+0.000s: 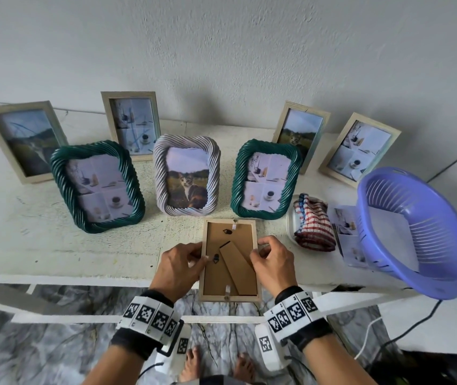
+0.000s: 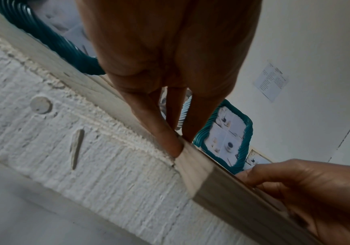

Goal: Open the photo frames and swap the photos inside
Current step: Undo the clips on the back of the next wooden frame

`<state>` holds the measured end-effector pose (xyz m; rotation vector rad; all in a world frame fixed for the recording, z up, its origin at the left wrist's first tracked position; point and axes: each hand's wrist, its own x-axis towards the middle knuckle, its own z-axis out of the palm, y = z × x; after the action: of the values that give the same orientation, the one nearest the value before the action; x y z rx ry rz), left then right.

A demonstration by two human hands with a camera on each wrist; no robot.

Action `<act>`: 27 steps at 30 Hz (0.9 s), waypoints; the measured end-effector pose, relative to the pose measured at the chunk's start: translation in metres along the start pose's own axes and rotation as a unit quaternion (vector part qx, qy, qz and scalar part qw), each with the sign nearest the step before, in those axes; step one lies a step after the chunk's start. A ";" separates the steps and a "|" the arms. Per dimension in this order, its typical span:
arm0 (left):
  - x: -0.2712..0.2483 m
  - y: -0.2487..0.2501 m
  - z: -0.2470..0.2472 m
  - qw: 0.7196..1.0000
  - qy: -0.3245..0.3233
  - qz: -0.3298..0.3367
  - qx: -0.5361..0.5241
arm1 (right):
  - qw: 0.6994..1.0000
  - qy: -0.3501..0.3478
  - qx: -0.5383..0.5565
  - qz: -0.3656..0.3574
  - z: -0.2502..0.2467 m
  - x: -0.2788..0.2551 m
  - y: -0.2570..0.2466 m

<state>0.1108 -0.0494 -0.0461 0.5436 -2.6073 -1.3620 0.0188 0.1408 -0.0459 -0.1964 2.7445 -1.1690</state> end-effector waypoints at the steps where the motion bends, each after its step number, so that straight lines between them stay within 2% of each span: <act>1: 0.000 0.001 0.000 1.000 0.001 0.001 0.003 | 1.000 0.001 0.007 0.000 -0.001 0.001 0.000; 4: -0.002 0.003 0.001 1.000 0.012 0.008 0.012 | 0.999 -0.019 0.015 -0.023 -0.007 0.000 0.002; 9: -0.005 0.009 0.001 0.999 0.027 0.005 0.038 | 0.993 -0.094 0.038 -0.063 -0.019 -0.009 0.013; 13: -0.002 0.008 0.003 0.998 0.024 0.009 0.052 | 0.995 -0.071 0.029 -0.069 -0.017 -0.008 0.015; 17: 0.000 0.010 0.008 0.996 0.049 -0.009 0.074 | 0.994 -0.063 0.027 -0.080 -0.015 -0.008 0.015; 23: 0.005 0.023 0.015 0.988 0.086 -0.101 0.080 | 0.995 -0.058 0.011 -0.084 -0.016 -0.010 0.012; 27: 0.007 0.024 0.013 0.987 0.076 -0.124 0.063 | 0.995 -0.043 0.018 -0.085 -0.016 -0.010 0.009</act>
<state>0.0943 -0.0297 -0.0343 0.9786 -2.5808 -1.1691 0.0254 0.1605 -0.0404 -0.4729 2.6730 -1.2202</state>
